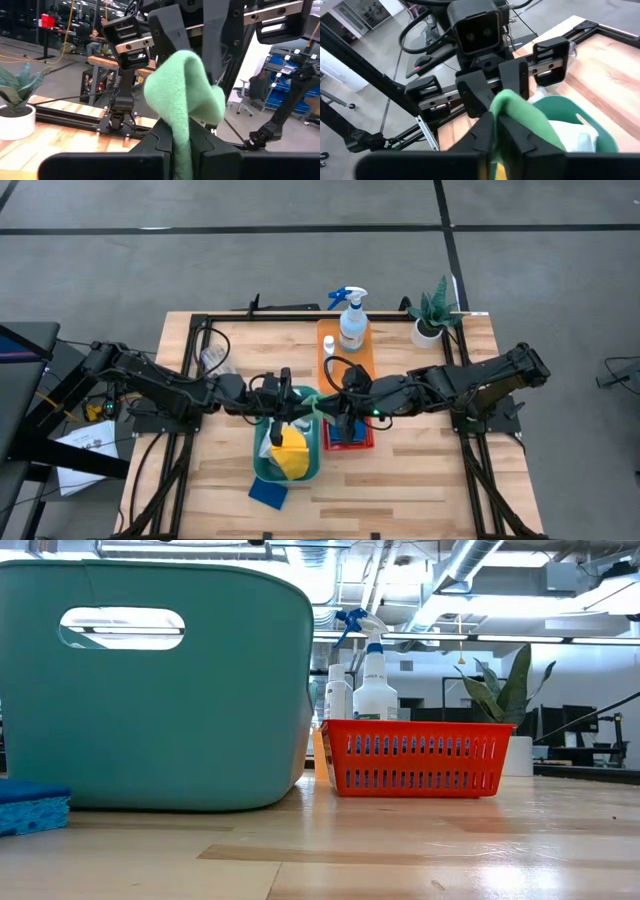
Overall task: Pick & Place Kitchen Items
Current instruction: Put the green towel into the green bin
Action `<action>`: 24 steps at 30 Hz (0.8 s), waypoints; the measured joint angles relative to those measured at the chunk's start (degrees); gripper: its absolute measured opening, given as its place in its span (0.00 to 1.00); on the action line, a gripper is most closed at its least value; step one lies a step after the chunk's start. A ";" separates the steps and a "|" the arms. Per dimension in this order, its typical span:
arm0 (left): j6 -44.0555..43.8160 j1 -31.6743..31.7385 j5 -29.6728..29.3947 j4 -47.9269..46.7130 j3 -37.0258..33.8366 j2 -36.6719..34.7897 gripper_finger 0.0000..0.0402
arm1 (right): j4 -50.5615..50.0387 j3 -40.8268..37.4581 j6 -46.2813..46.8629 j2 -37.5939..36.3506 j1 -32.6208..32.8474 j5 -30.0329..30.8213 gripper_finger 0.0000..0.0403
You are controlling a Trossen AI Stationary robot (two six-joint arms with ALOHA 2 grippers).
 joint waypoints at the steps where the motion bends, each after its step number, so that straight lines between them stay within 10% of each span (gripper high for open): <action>1: -0.32 0.00 0.19 0.06 0.00 0.00 0.01 | 0.28 0.00 0.01 0.01 0.00 -0.01 0.09; 13: -1.51 -0.01 0.19 -2.61 0.00 -0.07 0.00 | -2.13 0.00 2.84 -0.33 -0.57 0.18 0.58; 24: -1.18 -0.94 -4.24 -17.47 -0.04 -8.70 0.00 | -15.97 0.02 4.16 -10.37 1.61 13.51 0.63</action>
